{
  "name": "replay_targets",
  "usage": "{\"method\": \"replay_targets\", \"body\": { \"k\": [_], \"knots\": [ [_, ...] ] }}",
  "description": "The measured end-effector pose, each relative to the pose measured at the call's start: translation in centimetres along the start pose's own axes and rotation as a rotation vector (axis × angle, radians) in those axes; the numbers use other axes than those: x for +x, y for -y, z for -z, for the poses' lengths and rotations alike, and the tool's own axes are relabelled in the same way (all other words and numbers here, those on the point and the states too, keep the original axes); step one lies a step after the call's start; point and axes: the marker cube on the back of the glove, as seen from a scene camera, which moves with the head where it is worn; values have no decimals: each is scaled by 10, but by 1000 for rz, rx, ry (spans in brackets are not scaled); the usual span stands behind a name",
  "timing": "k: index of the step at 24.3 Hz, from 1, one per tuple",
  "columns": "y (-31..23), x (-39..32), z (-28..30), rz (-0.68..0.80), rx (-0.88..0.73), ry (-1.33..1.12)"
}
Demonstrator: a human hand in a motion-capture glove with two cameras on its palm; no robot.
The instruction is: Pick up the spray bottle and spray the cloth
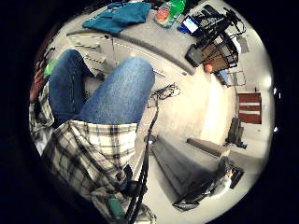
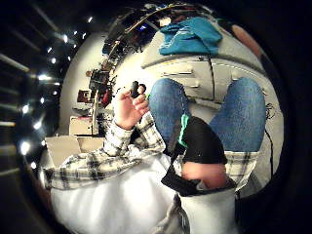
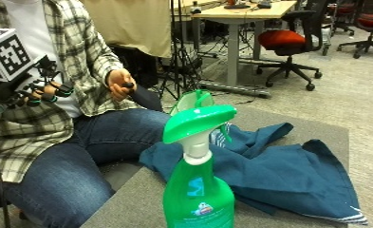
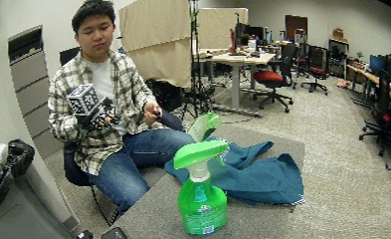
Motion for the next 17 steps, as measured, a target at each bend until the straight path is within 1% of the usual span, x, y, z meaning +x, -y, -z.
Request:
{"method": "replay_targets", "body": {
  "k": [13,17],
  "knots": [
    [3,3,-1,-8,3,-1],
    [12,7,-2,-12,7,13]
  ]
}}
